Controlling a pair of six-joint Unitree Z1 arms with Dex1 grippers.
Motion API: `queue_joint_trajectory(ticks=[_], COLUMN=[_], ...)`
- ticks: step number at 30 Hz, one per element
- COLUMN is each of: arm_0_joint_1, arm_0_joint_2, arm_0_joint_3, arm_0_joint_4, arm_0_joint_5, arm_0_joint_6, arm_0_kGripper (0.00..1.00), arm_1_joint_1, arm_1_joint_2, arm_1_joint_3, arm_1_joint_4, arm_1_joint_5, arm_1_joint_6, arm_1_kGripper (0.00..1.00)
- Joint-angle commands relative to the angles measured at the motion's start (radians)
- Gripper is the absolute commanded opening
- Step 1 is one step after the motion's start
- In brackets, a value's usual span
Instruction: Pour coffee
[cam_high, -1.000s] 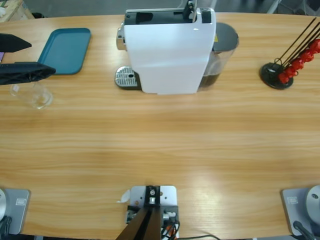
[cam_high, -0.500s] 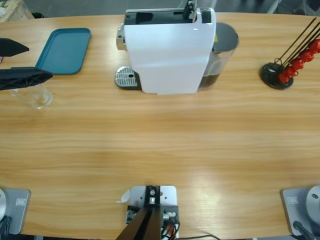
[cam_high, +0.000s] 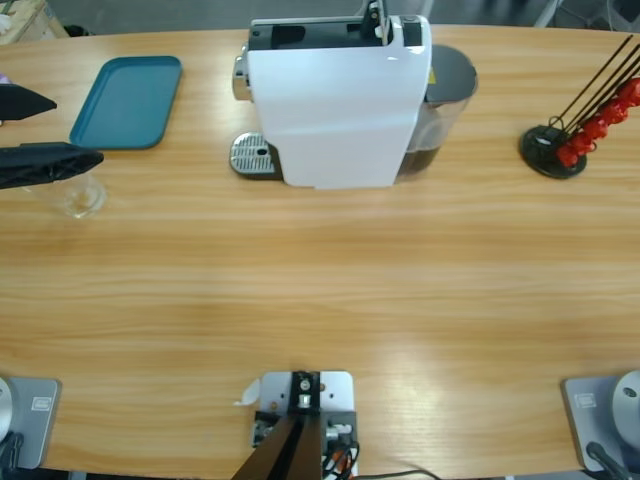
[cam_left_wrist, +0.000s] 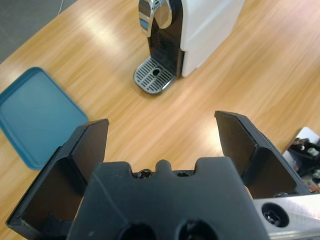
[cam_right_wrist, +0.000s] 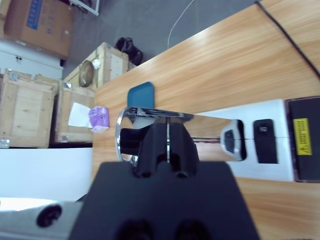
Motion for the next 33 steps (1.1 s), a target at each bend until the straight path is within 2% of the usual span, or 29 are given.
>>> queue_joint_trajectory(ticks=[1, 18, 33], arm_0_joint_1=[0.014, 0.022, 0.028], arm_0_joint_2=[-0.026, -0.036, -0.046], arm_0_joint_3=[0.048, 0.057, 0.067], arm_0_joint_4=[-0.011, -0.011, -0.011], arm_0_joint_5=[-0.015, -0.016, -0.017], arm_0_joint_6=[0.009, 0.009, 0.009], arm_0_kGripper=[0.927, 0.927, 0.927], arm_1_joint_1=[0.044, 0.118, 0.123], arm_1_joint_2=[0.125, 0.229, 0.286], arm_1_joint_3=[-0.051, -0.053, -0.026], arm_1_joint_4=[-0.026, -0.025, -0.025], arm_1_joint_5=[0.058, 0.095, 0.113], arm_1_joint_6=[0.027, 0.040, 0.042], arm_1_kGripper=[0.000, 0.000, 0.000])
